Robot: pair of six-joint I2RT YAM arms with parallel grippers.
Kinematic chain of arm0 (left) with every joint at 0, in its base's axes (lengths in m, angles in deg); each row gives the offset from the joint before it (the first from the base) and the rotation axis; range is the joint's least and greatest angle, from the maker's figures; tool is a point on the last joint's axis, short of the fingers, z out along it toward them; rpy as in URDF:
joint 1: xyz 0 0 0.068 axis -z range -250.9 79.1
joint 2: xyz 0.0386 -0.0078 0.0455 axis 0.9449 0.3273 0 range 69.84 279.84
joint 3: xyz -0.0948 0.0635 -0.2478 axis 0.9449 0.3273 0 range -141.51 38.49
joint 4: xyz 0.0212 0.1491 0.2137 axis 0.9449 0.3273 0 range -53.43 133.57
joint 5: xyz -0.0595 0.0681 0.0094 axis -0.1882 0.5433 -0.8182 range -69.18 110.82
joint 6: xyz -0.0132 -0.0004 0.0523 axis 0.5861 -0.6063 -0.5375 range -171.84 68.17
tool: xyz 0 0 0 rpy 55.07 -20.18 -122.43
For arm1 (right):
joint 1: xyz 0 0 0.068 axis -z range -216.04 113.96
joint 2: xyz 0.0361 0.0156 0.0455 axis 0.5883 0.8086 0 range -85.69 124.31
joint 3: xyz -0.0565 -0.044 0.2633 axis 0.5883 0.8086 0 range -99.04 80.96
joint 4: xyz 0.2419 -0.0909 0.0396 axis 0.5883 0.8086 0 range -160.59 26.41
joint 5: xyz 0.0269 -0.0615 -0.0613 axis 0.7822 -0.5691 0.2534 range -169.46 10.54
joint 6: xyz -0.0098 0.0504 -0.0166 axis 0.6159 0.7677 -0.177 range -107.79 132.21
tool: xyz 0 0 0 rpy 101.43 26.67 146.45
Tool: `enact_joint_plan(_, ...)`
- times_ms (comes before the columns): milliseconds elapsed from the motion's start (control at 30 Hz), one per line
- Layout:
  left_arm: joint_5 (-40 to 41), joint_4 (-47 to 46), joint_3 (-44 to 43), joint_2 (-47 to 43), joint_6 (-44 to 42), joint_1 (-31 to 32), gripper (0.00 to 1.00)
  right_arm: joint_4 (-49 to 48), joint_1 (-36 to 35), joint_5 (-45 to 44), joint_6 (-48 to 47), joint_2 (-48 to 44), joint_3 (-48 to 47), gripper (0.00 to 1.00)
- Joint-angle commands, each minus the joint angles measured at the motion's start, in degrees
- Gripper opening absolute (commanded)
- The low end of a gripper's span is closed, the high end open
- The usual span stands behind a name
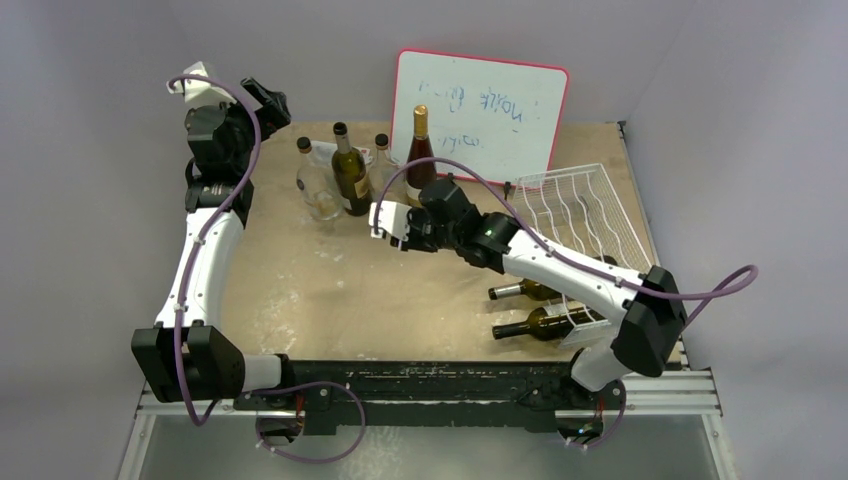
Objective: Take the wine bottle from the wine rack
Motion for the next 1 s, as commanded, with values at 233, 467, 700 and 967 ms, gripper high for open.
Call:
enact_joint_plan(233,-0.5,-3.0,-2.1,-0.9,0.0,-0.5,0.97,-28.6,0.0,15.2,11.8,5.9,-7.4,0.0)
enact_joint_plan(467,0.0,-2.7,-2.1,-0.9,-0.4,-0.5,0.98,-42.1,0.0,18.6,18.5,14.7,-13.3,0.0)
enact_joint_plan(700,-0.1,-2.7,-2.3,-0.9,-0.4,-0.5,0.98,-54.9,-0.2,19.1,24.7,20.9,-16.8,0.0)
enact_joint_plan(967,0.0,-2.6,-2.2,-1.1,-0.4,-0.6,0.98,-65.1,-2.1,15.5,27.0,28.3,-23.0,0.0)
